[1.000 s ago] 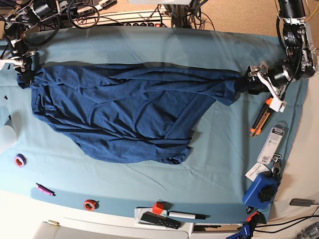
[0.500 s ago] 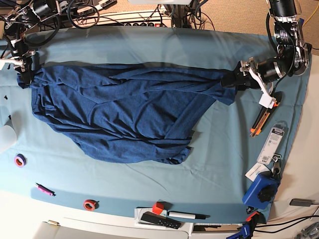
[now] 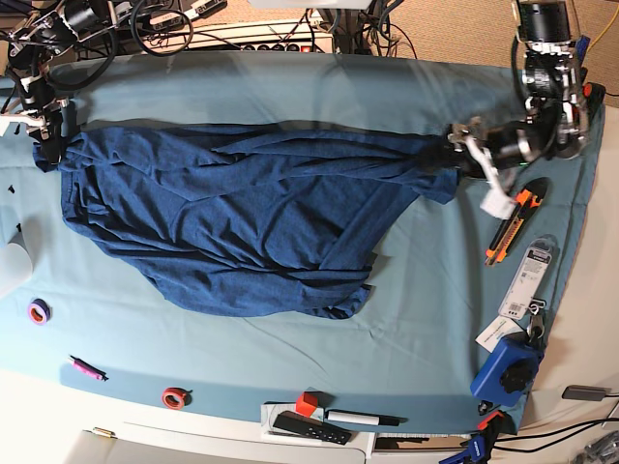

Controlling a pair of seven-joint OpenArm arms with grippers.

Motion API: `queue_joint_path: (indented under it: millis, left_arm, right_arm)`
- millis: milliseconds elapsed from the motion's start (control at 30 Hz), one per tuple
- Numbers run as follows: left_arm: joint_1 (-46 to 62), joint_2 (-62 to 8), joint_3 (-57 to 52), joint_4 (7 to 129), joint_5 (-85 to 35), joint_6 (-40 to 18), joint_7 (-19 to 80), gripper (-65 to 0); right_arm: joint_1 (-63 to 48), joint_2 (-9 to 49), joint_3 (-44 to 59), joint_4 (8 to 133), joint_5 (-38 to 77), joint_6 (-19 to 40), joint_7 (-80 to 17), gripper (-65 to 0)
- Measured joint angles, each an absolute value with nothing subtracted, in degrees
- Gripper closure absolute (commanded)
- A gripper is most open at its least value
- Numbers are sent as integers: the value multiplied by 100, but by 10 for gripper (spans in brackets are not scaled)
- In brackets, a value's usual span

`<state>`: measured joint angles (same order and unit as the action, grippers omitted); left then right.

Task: Layout the t-shirt on the table in an organized manner, then fold the t-shirt properly
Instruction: 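Regrasp the shirt corners with both grippers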

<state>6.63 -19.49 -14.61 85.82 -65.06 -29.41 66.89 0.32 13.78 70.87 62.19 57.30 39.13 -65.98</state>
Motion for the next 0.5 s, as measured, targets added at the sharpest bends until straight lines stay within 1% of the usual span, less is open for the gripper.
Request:
queue_joint_path:
  millis: [33, 67, 167, 300, 333, 400, 433, 500]
  left_arm:
    - [663, -1944, -1380, 8589, -6499, -2941, 6641, -384]
    - [666, -1935, -1343, 8589, -6473, -2958, 6589, -363]
    - [666, -1938, -1319, 8584, -6372, -3004, 6593, -269]
    - [661, -1935, -1400, 8567, -6278, -3153, 6630, -173]
    - [648, -1938, -1431, 8558, -6257, -3151, 6659, -138]
    - [600, -1938, -1503, 8545, -6191, -3146, 6709, -34]
    - [582, -1935, -1533, 8547, -6191, -3142, 6718, 0]
    - [534, -1935, -1590, 8547, -6195, -3140, 6724, 0]
  right_arm:
    - [32, 1378, 7087, 6219, 5732, 3911, -6598, 0]
    - [32, 1378, 7087, 6219, 5732, 3911, -6598, 0]
    - [32, 1378, 7087, 6219, 5730, 3911, -6598, 0]
    - [32, 1378, 7087, 6219, 5730, 3911, -6598, 0]
    - [32, 1378, 7087, 6219, 5730, 3911, -6598, 0]
    - [32, 1378, 7087, 6219, 5730, 3913, -6598, 0]
    - [32, 1378, 7087, 6219, 5728, 3913, -6600, 0]
    - [32, 1378, 7087, 6233, 5730, 3913, -6648, 0]
